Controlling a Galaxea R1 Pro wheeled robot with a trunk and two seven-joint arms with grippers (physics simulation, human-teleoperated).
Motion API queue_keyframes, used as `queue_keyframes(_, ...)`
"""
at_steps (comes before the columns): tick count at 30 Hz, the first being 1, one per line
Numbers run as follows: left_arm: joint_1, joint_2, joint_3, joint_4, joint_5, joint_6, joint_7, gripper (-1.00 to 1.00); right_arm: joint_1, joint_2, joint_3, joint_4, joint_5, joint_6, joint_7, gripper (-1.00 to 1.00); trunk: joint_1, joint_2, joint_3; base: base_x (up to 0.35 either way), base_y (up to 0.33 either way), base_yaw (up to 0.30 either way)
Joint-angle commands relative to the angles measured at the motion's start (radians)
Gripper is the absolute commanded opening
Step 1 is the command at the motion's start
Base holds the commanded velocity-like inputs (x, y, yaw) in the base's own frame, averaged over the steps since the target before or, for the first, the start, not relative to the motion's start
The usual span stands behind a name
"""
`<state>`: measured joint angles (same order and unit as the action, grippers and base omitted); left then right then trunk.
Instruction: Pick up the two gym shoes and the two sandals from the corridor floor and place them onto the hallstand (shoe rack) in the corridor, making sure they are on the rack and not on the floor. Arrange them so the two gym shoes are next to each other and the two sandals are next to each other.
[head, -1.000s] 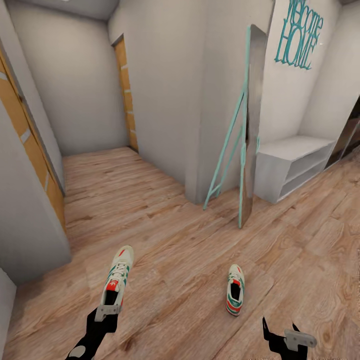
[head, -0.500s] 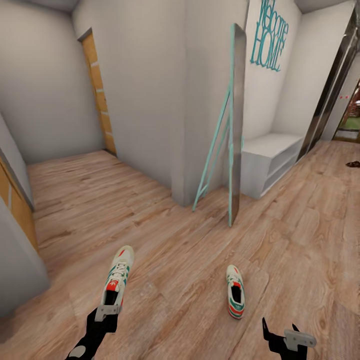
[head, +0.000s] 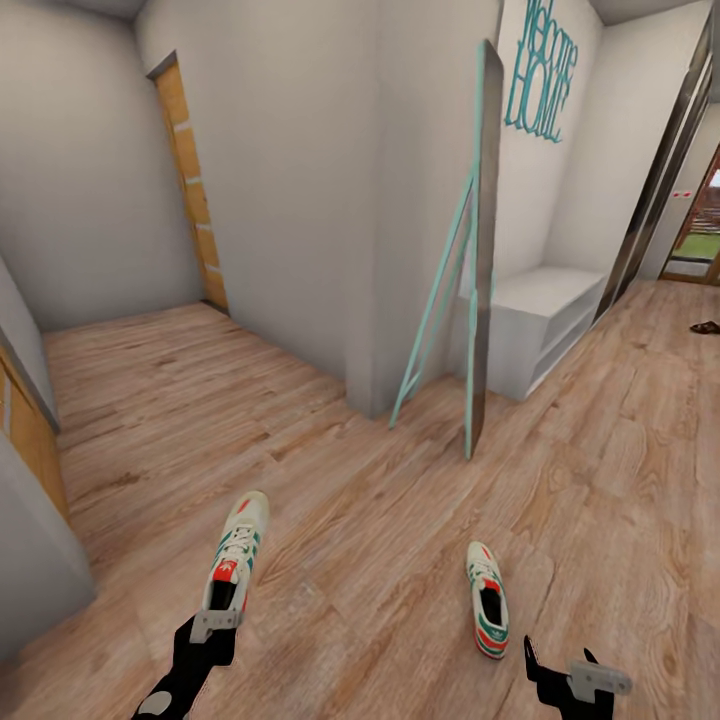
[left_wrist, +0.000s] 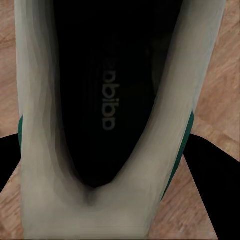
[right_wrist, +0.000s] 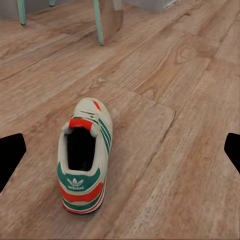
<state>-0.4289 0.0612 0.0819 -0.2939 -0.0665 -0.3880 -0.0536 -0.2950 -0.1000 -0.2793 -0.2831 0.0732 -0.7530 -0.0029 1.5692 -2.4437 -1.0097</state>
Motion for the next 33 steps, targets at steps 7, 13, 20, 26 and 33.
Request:
queue_keyframes(7,-0.001,0.0,0.009,0.001,-0.007,-0.003,-0.006,-1.0,-0.001,0.0,-0.005,0.003,0.01,-0.003,0.002,1.0,0.0,0.0,-0.001,0.052,0.275,-0.007)
queue_keyframes(13,-0.001,-0.001,0.009,0.001,-0.007,-0.003,-0.006,-1.0,-0.001,0.0,-0.005,0.003,0.011,-0.004,0.001,1.0,0.0,0.0,0.0,0.003,0.061,-0.01)
queue_keyframes(20,-0.001,-0.003,0.009,0.001,-0.007,-0.003,-0.006,-1.0,-0.001,0.003,-0.005,0.003,0.009,-0.004,0.0,1.0,0.0,0.0,0.0,0.0,0.001,-0.005)
queue_keyframes(26,-0.001,-0.005,0.007,-0.001,-0.007,-0.002,-0.007,-1.0,-0.001,0.003,-0.005,0.003,0.008,-0.003,0.001,1.0,0.0,0.0,0.0,0.167,0.0,-0.195)
queue_keyframes(33,-0.103,-0.017,0.006,-0.076,-0.001,0.094,-0.014,-1.0,0.0,0.011,-0.001,-0.016,0.012,0.06,0.002,1.0,0.0,0.0,0.0,0.039,0.0,-0.146)
